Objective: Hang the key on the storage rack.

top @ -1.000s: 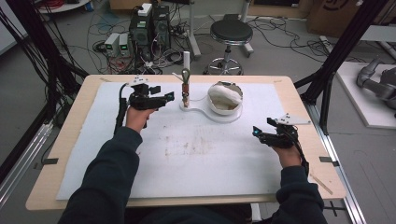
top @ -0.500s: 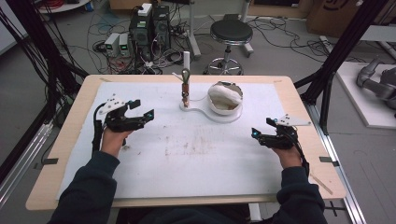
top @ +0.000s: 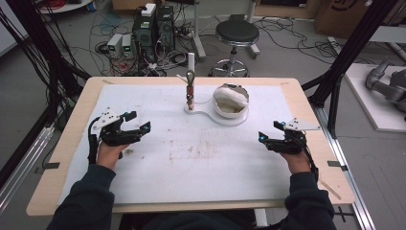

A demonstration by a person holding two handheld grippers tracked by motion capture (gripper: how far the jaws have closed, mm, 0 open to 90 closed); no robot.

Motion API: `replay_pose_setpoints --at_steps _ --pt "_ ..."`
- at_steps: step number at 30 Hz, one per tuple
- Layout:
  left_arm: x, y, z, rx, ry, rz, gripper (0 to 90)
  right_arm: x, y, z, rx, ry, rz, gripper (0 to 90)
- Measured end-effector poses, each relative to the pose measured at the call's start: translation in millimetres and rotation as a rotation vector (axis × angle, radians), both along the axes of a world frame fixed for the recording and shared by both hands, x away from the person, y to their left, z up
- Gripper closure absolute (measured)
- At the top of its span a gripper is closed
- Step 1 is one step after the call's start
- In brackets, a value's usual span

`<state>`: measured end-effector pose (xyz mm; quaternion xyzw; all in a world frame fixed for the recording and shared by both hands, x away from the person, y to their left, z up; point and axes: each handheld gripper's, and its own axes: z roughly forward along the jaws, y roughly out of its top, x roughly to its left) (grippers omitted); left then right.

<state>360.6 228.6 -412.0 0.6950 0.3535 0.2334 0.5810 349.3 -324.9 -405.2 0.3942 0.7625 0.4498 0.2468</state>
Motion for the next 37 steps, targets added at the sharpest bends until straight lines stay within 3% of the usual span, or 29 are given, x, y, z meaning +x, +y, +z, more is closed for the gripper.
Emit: replay_pose_setpoints --at_steps 9,19,37 --pt "-3.2 0.2 -1.6 -0.044 0.003 0.01 20.7 -1.5 0.9 0.7 -0.012 -0.006 -0.007 21.8" --pt "-6.4 4.1 -2.5 -0.031 -0.012 0.024 20.7 -0.5 2.5 1.0 -0.017 -0.004 -0.018 21.8" --pt "-4.5 12.9 -6.1 -0.051 0.014 0.067 20.7 3.6 -1.5 0.0 -0.003 0.005 -0.023 21.8"
